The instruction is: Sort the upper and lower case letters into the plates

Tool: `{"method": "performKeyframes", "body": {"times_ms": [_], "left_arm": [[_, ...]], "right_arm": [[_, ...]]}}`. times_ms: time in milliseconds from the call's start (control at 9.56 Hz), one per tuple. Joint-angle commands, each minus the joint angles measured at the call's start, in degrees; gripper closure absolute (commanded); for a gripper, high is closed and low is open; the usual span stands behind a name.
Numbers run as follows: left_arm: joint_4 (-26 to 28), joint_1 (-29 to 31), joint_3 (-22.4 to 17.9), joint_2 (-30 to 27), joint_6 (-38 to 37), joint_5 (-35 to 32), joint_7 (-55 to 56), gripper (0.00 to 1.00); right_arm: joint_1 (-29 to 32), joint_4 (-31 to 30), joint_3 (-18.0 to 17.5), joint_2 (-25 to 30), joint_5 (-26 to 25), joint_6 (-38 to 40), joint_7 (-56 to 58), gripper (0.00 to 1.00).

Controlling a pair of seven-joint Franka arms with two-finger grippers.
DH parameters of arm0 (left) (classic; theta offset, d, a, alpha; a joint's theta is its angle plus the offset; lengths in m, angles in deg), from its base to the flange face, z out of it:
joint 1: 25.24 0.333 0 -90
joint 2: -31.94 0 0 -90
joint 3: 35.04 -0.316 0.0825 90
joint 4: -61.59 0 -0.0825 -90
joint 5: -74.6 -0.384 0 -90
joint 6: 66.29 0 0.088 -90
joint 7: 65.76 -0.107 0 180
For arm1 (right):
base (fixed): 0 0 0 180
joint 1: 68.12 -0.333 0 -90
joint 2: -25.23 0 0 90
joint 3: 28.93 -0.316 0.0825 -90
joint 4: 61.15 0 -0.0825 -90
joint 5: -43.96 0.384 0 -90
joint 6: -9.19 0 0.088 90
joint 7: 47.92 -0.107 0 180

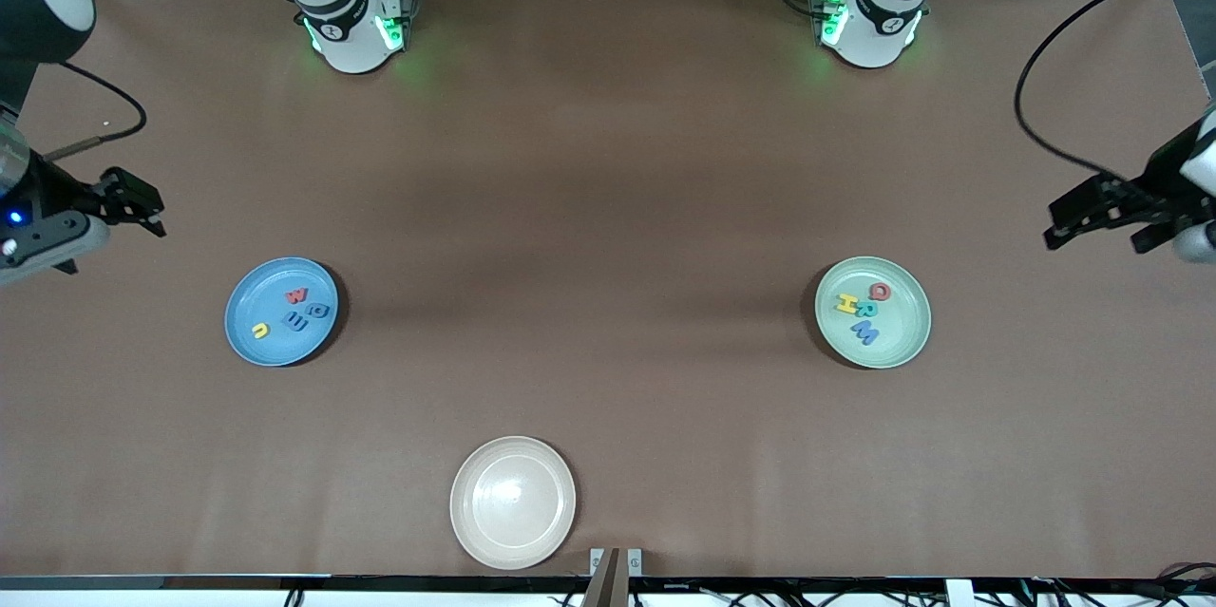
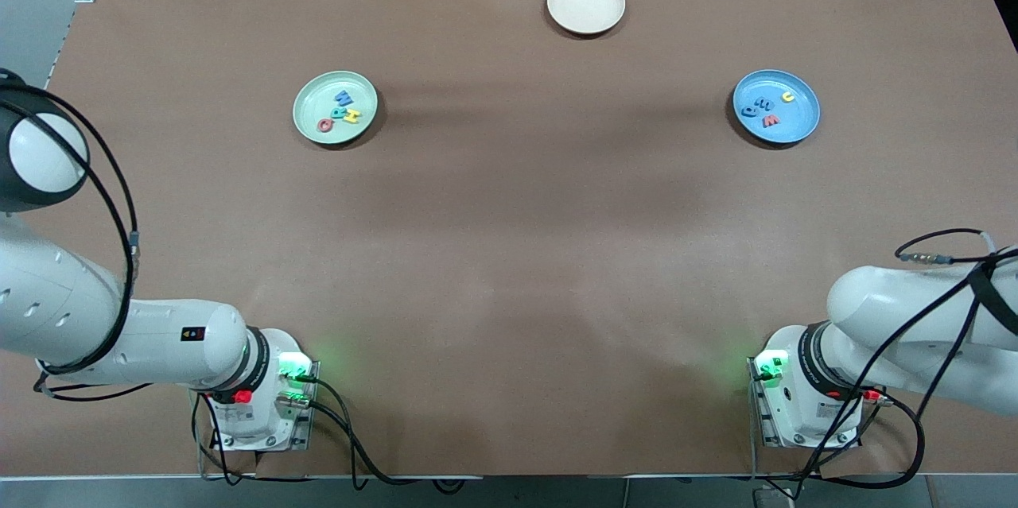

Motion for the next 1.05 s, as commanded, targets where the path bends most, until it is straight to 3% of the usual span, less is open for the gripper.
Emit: {"method": "performKeyframes", "body": {"times_ms": [0, 105, 209, 732, 941], "left_arm": [[2.83, -1.14, -2.43, -3.14, -1.56, 1.91, -1.91, 0.0], [3.01, -1.14, -3.13, -3.32, -3.05, 4.52, -2.61, 0.0], [3.7, -1.23, -3.92, -3.5, -3.06, 5.33, -3.23, 0.0], [3.71, -0.97, -2.7, -3.5, -2.98, 4.29, -2.0, 0.0], [3.62, -0.97, -1.48, -3.67, -2.8, 0.18, -1.12, 0.0]], "right_arm": [[-13.68, 1.33, 16.61, 2.53, 7.95, 3.13, -1.98, 0.0], [-18.8, 2.65, 21.74, 2.53, 8.79, 4.54, -4.52, 0.0], [-20.24, 3.19, 22.75, 2.62, 8.79, 5.51, -7.77, 0.0], [-23.24, 7.24, 22.93, 4.11, 8.8, 12.55, -23.77, 0.0], [-23.15, 6.54, 23.72, 4.2, 8.97, 15.1, -26.35, 0.0]]}}
